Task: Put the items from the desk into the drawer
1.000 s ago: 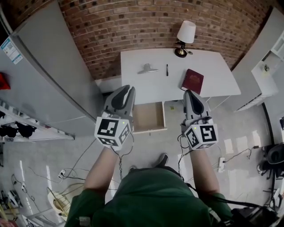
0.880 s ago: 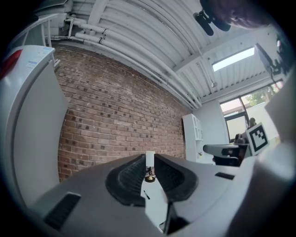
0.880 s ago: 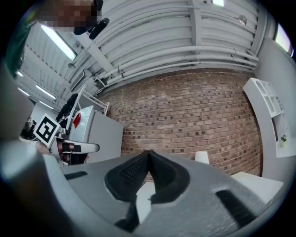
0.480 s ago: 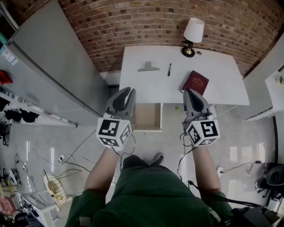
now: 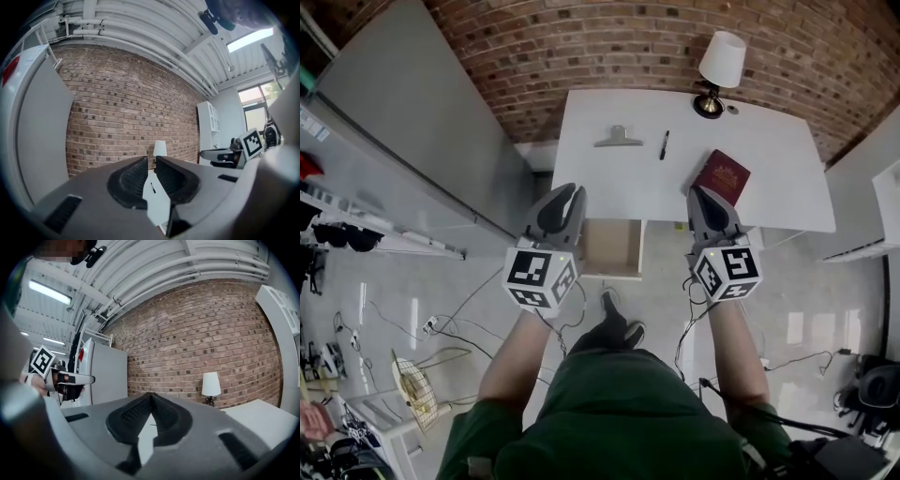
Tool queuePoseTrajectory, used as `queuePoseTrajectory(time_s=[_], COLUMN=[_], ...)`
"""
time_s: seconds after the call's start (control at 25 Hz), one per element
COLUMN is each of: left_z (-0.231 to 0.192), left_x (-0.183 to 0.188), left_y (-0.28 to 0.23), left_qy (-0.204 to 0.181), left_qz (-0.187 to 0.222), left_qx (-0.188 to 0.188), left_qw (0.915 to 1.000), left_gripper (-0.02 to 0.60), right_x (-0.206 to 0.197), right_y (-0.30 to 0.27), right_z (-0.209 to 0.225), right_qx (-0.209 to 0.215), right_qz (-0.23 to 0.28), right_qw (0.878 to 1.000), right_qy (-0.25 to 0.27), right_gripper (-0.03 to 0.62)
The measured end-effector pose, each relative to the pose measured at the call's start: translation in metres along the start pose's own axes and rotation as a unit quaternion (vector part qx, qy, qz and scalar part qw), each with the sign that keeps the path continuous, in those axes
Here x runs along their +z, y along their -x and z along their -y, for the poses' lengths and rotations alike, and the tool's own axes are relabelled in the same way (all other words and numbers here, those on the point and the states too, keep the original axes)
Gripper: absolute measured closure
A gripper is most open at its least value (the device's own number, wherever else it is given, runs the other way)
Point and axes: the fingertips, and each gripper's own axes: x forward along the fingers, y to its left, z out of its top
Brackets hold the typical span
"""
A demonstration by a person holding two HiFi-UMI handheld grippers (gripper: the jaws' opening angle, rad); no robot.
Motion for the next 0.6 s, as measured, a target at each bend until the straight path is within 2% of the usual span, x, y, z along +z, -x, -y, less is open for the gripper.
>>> queuePoseTrajectory(time_s=[0.32,0.6], left_z=[-0.024,-0.077], left_x=[-0.007,0.000], left_y=[-0.047,-0.080], left_qy=[0.018,0.032], left_qz=[0.007,0.023], left_qx=[-0.002,0.015], left_qw=[0.9998,0.9991], left_gripper=[0.531,0.531], right_x=[-0.003,0.001], right_y=[-0.044,-0.109], right_z=[0.041,0.051], right_qx=[-0.009,-0.008], right_qz=[-0.026,-0.040], right_qw=[0.999,0.998], right_qy=[0.018,0.041], right_gripper=[0.589,0.590])
